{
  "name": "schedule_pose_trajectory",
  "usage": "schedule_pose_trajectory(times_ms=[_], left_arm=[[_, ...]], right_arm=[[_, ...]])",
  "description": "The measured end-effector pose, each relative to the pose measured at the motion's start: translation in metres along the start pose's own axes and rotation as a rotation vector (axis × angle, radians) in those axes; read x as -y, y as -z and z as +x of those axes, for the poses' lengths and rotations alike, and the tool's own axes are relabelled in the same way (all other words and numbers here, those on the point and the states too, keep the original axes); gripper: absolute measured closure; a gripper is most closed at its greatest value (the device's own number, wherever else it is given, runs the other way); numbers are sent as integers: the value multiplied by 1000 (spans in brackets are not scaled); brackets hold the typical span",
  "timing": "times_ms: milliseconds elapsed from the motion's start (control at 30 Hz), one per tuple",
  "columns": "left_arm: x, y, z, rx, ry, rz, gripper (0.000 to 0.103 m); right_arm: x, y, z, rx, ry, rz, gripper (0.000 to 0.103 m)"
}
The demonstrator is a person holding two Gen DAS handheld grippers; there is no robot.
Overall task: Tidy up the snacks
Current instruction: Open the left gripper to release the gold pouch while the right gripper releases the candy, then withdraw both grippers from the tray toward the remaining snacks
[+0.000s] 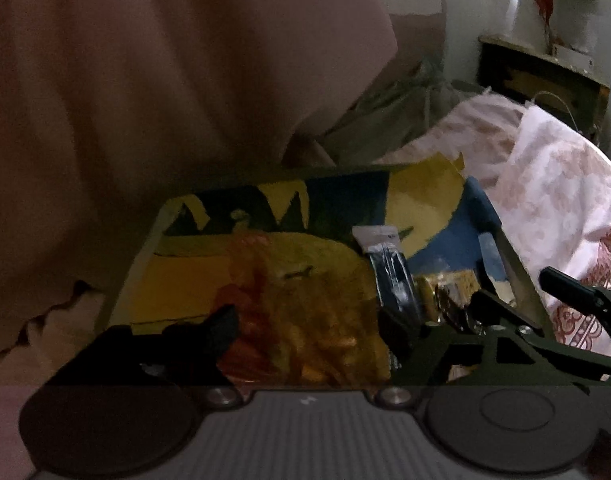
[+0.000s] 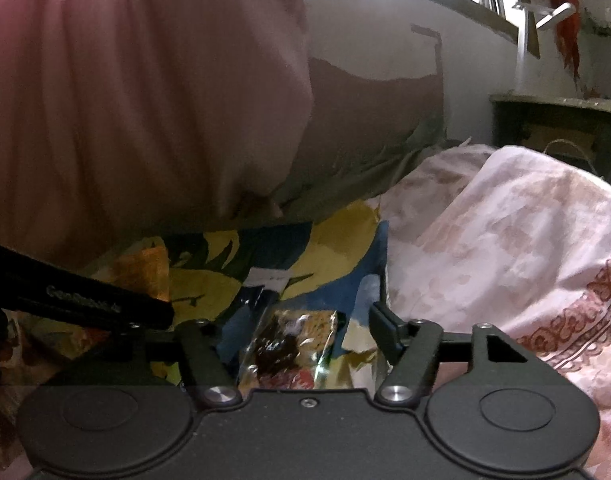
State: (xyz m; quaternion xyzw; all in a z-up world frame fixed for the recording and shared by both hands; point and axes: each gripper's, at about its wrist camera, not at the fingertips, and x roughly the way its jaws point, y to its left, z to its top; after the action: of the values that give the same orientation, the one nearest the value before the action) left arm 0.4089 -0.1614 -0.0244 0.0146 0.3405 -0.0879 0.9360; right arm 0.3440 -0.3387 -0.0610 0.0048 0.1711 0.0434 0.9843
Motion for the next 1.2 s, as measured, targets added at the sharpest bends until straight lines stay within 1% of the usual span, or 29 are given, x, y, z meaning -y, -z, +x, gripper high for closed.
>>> schedule_pose_trajectory(times_ms=[267, 367, 500, 800, 933, 1200], left_arm=[[-9, -4, -35, 60, -29, -28, 3], [-13, -6, -52, 87, -36, -44, 1], [-19, -7, -76, 127, -44, -69, 0], [-29, -5, -129, 187, -78, -97, 0], [-35, -1, -151, 188, -80, -113, 0], [-46, 13, -194, 219, -108, -116, 0]], right_arm=[[-2, -18, -27, 40, 26, -3, 14], [-3, -26, -40, 60, 33, -10, 7], [-5, -35, -59, 86, 39, -13, 1], [-15, -55, -104, 128, 38, -29, 1], [-20, -60, -124, 146, 46, -27, 1], [-30, -65, -162, 181, 38, -32, 1]])
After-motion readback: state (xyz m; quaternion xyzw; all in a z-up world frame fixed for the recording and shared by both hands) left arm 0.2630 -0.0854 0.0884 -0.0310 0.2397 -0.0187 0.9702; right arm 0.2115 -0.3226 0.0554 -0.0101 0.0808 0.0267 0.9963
